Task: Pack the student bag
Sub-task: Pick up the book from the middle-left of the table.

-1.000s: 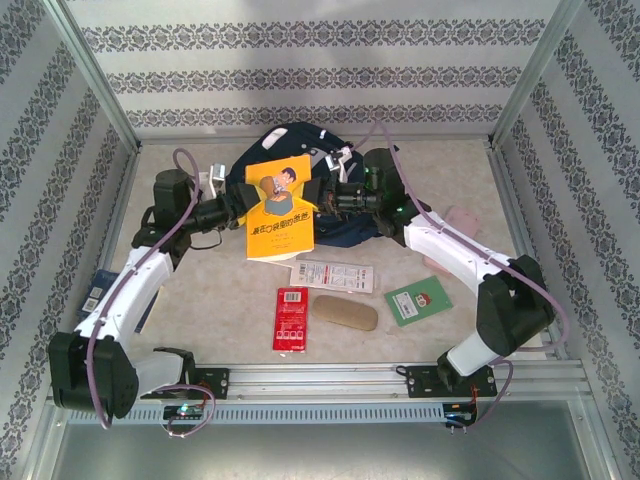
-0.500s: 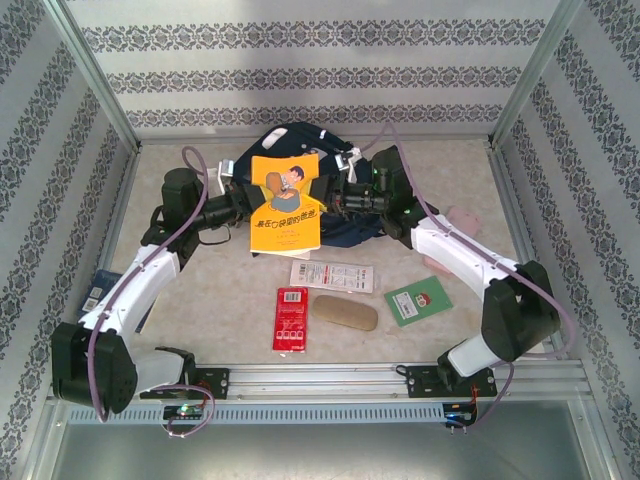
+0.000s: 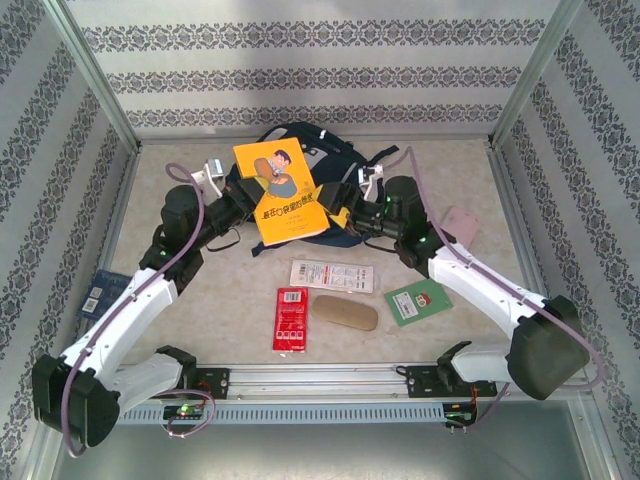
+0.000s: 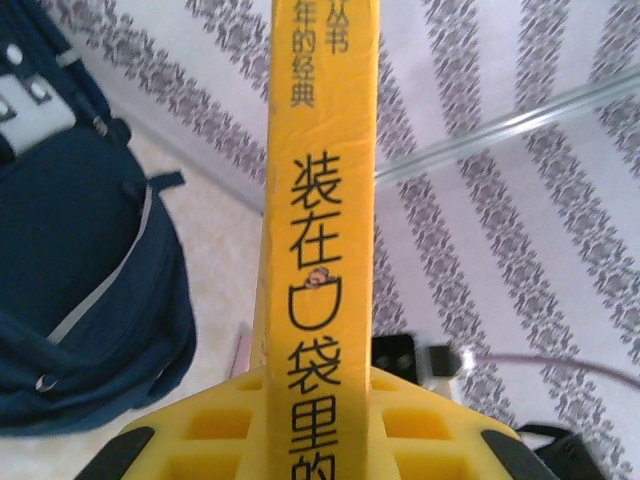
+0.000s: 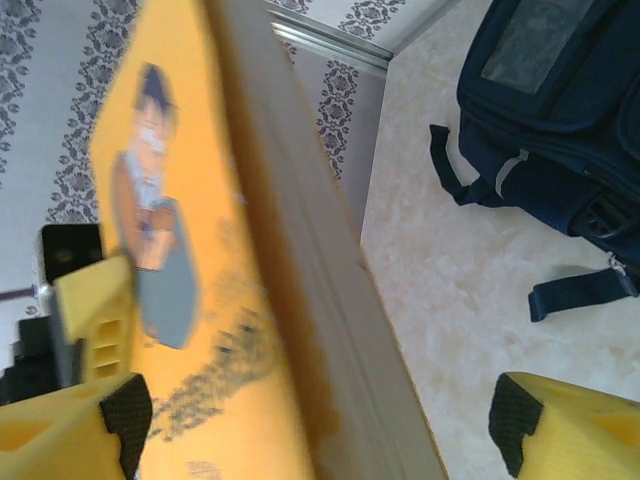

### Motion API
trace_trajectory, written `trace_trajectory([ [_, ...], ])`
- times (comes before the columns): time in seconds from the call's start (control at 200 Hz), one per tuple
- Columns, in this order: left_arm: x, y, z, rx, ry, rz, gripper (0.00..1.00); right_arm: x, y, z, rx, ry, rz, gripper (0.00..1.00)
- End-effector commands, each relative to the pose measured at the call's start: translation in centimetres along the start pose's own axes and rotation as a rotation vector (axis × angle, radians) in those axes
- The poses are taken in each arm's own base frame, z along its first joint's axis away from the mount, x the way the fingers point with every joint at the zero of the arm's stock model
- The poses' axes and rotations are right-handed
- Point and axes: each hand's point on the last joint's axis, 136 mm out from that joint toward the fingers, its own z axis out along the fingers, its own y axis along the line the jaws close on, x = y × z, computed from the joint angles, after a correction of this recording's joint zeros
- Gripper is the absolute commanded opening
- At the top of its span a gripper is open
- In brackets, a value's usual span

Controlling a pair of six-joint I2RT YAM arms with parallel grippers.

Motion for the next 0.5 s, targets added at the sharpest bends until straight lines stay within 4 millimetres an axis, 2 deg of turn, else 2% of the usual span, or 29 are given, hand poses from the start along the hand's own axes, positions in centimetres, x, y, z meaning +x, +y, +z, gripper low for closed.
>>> trace_trajectory([
  [0.0, -4.1, -4.9, -1.0, 0.152, -0.248, -0.019, 0.0, -0.6, 2.8, 0.2, -0.133, -0.076, 0.054, 0.92],
  [0.11, -4.0, -6.5, -0.7, 0.187, -0.277, -0.019, 0.0, -0.3, 4.3, 0.4, -0.193, -0.084, 0.083, 0.94],
  [0.305, -3.6, -7.4, -0.3, 0.207, -0.306, -0.037, 0.0, -1.2, 5.4, -0.2, -0.28, -0.177, 0.138, 0.94],
  [0.415, -3.2, -7.7, -0.4, 0.211, -0.31, -0.042, 0.0, -2.0, 6.3, -0.7, -0.357, -0.236, 0.163, 0.88],
  [0.495, -2.9, -7.5, -0.4, 0.2, -0.313, -0.045, 0.0, -2.6, 7.0, -1.1, -0.389, -0.278, 0.16, 0.8],
])
